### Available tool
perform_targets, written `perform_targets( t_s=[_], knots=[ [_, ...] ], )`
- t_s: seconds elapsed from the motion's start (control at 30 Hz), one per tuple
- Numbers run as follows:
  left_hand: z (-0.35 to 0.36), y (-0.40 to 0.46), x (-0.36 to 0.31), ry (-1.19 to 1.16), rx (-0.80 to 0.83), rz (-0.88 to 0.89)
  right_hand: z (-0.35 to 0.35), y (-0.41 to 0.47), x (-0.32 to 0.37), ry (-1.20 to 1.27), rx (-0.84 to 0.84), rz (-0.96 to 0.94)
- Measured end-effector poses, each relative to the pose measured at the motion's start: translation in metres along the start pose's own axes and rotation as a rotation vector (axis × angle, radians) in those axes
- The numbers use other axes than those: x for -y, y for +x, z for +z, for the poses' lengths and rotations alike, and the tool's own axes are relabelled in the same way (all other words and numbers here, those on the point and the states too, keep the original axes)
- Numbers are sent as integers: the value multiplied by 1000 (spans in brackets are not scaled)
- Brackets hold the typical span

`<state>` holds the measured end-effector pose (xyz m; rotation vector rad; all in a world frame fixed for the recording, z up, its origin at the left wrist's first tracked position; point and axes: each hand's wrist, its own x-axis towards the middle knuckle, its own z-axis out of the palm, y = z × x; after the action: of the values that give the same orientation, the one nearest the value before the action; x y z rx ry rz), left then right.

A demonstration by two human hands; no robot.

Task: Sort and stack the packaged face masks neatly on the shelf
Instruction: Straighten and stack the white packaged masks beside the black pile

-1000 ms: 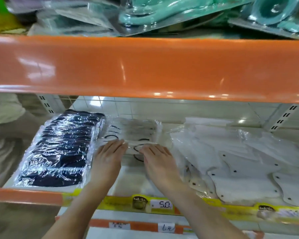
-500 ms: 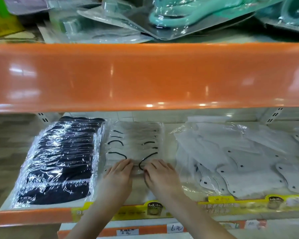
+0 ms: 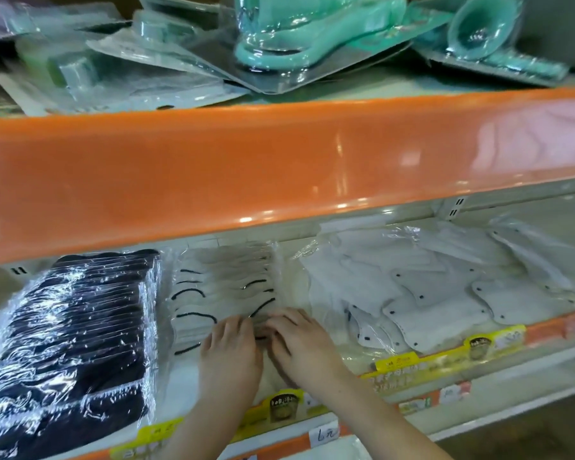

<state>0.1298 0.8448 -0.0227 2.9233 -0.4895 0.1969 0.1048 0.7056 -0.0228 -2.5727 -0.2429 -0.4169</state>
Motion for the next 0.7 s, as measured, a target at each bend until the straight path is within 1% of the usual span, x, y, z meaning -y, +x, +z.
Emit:
perform_targets(
  t_s=[0.1, 0.2, 0.3, 0.37, 0.43, 0.5, 0.53, 0.6, 0.7],
  knots=[
    [-1, 7, -21, -60, 29, 40, -20, -5, -13, -49, -103, 49],
    [-7, 12, -50, -168, 51, 123, -42, -16, -34, -85, -140, 141],
    [-12, 19, -79, -249, 65, 197, -64, -31, -59, -221, -169, 261],
    [-10, 24, -96, -244, 42, 265, -77, -39, -74, -303, -132, 321],
    [-6, 30, -115, -247, 86, 296, -86, -45, -88, -366, 19, 395],
    [0, 37, -130, -243, 134, 288, -92, -50, -104, -361, 195, 465],
    [2, 38, -136, -231, 162, 272, -94, -53, -111, -353, 219, 474],
    [9, 41, -145, -236, 166, 256, -96, -56, -121, -355, 174, 465],
    [19, 45, -148, -207, 177, 249, -101, -56, -132, -412, 60, 413]
  ],
)
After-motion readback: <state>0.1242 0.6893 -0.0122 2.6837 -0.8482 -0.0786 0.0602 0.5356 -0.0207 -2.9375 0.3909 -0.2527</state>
